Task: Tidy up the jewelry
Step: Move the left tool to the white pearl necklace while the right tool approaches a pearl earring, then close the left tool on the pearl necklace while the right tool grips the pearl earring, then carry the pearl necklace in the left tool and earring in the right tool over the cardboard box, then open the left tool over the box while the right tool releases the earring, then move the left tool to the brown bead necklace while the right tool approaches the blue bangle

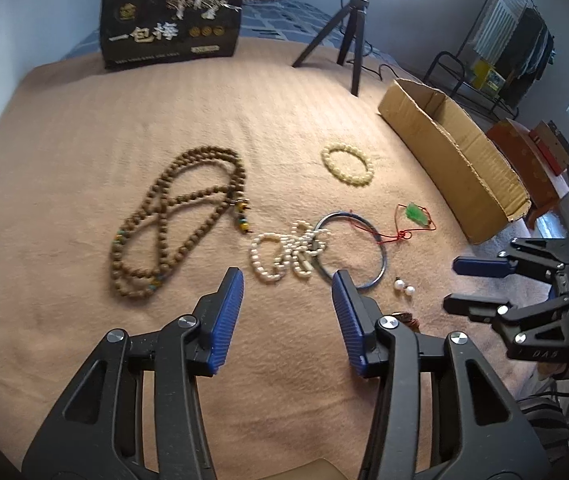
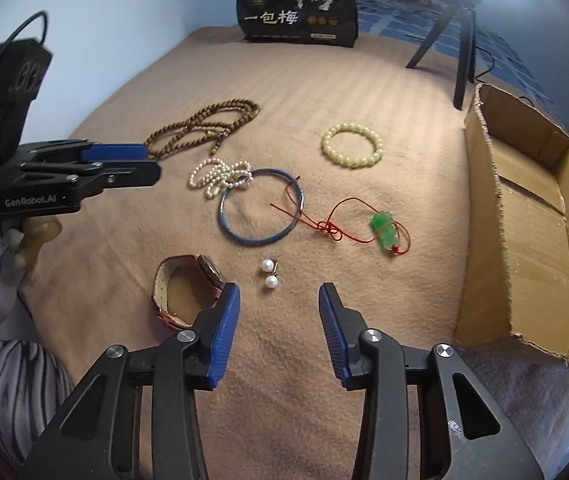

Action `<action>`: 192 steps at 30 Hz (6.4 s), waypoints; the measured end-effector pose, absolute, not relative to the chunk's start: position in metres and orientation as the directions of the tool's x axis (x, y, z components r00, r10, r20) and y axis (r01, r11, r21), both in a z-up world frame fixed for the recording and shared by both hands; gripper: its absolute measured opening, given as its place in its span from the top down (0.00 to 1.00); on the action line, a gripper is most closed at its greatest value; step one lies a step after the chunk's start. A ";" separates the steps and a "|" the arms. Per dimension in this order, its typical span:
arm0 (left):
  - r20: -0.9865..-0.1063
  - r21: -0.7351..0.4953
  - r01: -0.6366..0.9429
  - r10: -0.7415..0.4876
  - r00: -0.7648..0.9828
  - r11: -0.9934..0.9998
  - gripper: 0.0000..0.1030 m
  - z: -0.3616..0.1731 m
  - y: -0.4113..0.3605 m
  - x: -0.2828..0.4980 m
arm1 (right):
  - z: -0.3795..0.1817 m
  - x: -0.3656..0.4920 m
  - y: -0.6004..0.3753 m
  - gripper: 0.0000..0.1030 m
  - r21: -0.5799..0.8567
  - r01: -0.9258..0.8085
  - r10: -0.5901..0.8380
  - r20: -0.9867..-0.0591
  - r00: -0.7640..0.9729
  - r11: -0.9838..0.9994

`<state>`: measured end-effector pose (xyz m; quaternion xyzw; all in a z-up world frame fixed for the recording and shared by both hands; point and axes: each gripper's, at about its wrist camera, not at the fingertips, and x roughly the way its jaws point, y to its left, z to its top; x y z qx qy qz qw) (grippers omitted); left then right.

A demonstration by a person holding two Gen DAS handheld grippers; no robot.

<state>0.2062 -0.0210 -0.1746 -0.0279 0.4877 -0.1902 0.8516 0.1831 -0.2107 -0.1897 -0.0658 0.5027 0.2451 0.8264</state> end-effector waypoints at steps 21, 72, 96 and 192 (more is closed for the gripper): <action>-0.860 -0.187 0.278 -0.294 0.416 0.942 0.64 -0.214 -0.039 0.240 | -0.213 0.191 -0.197 0.77 0.103 -0.518 0.320 -0.881 0.349 0.849; -0.739 -0.291 0.251 -0.383 0.554 0.923 0.94 -0.148 -0.006 0.193 | -0.174 0.169 -0.218 0.93 0.079 -0.442 0.311 -0.819 0.481 0.893; -0.634 -0.310 0.376 -0.485 0.602 0.873 0.94 -0.071 -0.062 0.182 | -0.110 0.158 -0.292 0.93 0.065 -0.299 0.248 -0.736 0.630 0.952; -0.722 -0.220 0.533 -0.503 0.474 0.817 0.69 -0.101 -0.209 0.232 | -0.120 0.190 -0.383 0.34 0.035 -0.071 0.073 -0.754 0.652 0.997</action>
